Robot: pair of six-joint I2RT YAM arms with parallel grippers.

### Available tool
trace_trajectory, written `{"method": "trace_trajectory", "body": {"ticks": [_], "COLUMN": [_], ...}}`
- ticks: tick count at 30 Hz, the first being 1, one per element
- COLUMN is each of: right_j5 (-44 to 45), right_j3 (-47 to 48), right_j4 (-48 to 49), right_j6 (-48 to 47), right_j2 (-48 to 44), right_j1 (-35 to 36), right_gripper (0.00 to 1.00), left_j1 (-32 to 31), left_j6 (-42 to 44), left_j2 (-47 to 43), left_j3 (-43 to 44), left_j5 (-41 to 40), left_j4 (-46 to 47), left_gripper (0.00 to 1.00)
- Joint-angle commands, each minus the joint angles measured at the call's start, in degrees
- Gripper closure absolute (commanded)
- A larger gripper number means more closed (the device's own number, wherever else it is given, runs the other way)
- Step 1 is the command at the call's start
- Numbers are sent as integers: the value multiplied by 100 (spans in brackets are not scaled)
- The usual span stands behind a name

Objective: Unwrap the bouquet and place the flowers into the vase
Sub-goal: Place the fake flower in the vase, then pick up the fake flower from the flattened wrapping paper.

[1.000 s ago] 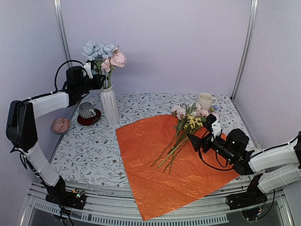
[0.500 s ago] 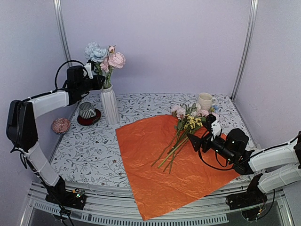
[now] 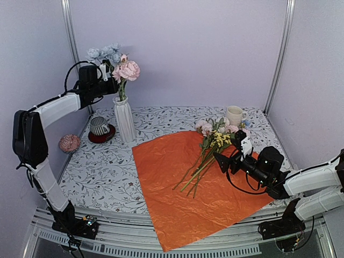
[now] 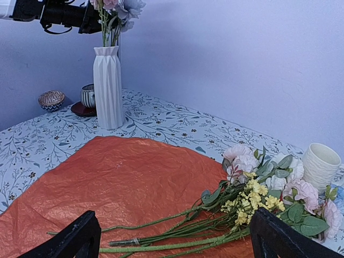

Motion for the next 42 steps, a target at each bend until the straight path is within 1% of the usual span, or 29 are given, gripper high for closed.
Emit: {"method": "trace_trajectory", "body": {"ticks": [1,9,13,16,21,28,36,39,42], "right_j5": [-119,-179,-190,-190,-205,-190,-174,-110,49], "right_j3": [153,180,188,189,189,202,237,277,431], "right_j4": [-36,-66,-78,-89,-99,-126,-169,-226,-484], "right_j6": [-46,-61,-52,-54,-49,-30,26,90,285], "right_j2": [48,73,67,59,56,65,106,131,146], "right_j1": [-20,-17,-20,-24,-24,-23,-20,-20,-22], "right_gripper": [1,1,1,1,1,1,1,1,1], "left_j1": [-40,-103,-124,-128,-121,-120,-120,-120,-116], "left_j6": [-102,-212,-266,-346,-427,-468,-520,-469,-490], "left_j2": [61,-8,-100,-343,-749,-1403,-2515,-2970,-3398], "left_j3": [397,421,275,-77,-799,-1694,-2901,-3221,-3466], "left_j5": [110,429,365,211,-15,-334,-394,-440,-374], "left_j4": [-255,-390,-528,-457,-200,-90,-159,-409,-799], "left_gripper": [77,72,72,70,52,40,34,31,29]}}
